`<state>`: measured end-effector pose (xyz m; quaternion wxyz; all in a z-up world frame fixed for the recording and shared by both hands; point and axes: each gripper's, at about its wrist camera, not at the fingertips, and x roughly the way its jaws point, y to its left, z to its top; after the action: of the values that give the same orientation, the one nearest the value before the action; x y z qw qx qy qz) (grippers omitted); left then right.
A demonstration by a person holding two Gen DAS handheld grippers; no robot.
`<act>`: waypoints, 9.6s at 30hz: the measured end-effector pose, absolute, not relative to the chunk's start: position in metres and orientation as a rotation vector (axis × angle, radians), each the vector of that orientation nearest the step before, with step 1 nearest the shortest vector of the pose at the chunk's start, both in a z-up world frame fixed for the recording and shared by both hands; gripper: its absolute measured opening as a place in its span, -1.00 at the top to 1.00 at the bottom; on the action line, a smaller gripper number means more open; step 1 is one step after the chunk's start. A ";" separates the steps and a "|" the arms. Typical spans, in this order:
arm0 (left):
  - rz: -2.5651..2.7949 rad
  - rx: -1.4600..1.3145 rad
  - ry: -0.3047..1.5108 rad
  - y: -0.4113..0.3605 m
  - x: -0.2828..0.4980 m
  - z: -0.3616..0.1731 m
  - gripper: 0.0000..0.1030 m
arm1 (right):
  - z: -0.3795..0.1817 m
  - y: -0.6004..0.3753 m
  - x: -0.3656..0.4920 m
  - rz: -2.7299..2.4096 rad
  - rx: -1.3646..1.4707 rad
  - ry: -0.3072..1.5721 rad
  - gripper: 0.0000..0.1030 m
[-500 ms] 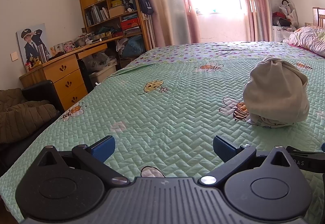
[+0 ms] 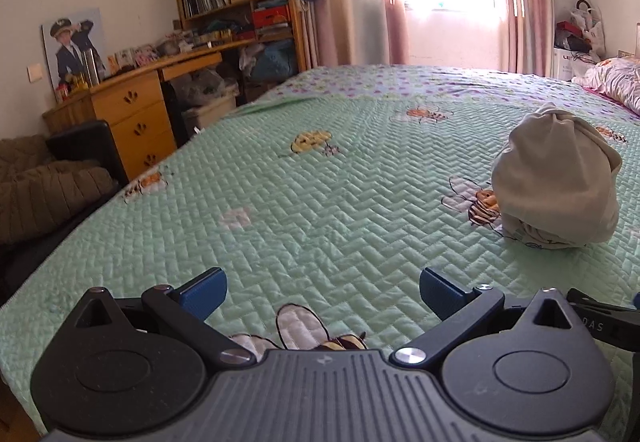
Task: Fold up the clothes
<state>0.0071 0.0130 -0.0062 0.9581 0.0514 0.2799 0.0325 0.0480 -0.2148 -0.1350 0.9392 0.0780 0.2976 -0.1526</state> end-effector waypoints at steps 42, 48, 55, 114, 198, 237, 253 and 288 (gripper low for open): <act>0.060 -0.054 0.588 0.070 -0.036 0.022 -0.99 | -0.135 -0.214 0.048 -0.315 0.160 0.609 -1.00; 0.050 -0.114 0.553 0.088 -0.052 0.033 -0.99 | -0.135 -0.214 0.048 -0.316 0.160 0.609 -1.00; 0.017 -0.194 0.494 0.102 -0.062 0.037 -0.99 | -0.134 -0.214 0.048 -0.316 0.160 0.609 -1.00; -0.068 -0.255 0.640 0.102 -0.019 0.005 -0.99 | 0.052 -0.259 -0.076 0.249 0.480 0.088 0.51; -0.199 -0.258 0.755 0.115 -0.087 -0.038 -0.98 | -0.085 -0.169 0.006 0.283 0.609 0.593 0.87; -0.509 -0.118 0.417 0.064 -0.072 0.045 0.79 | -0.003 -0.262 -0.151 0.383 0.702 0.218 0.84; -0.495 -0.219 0.476 0.118 -0.130 0.028 0.77 | -0.072 -0.258 -0.155 0.276 0.871 0.543 -0.37; -0.431 -0.323 0.652 0.126 -0.117 -0.023 -0.56 | -0.073 -0.227 -0.141 0.285 0.977 0.645 -0.12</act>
<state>-0.1168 0.1262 -0.0230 0.9120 -0.1569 0.3161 -0.2092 -0.1409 -0.2268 -0.0732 0.8241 0.4593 0.3032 0.1340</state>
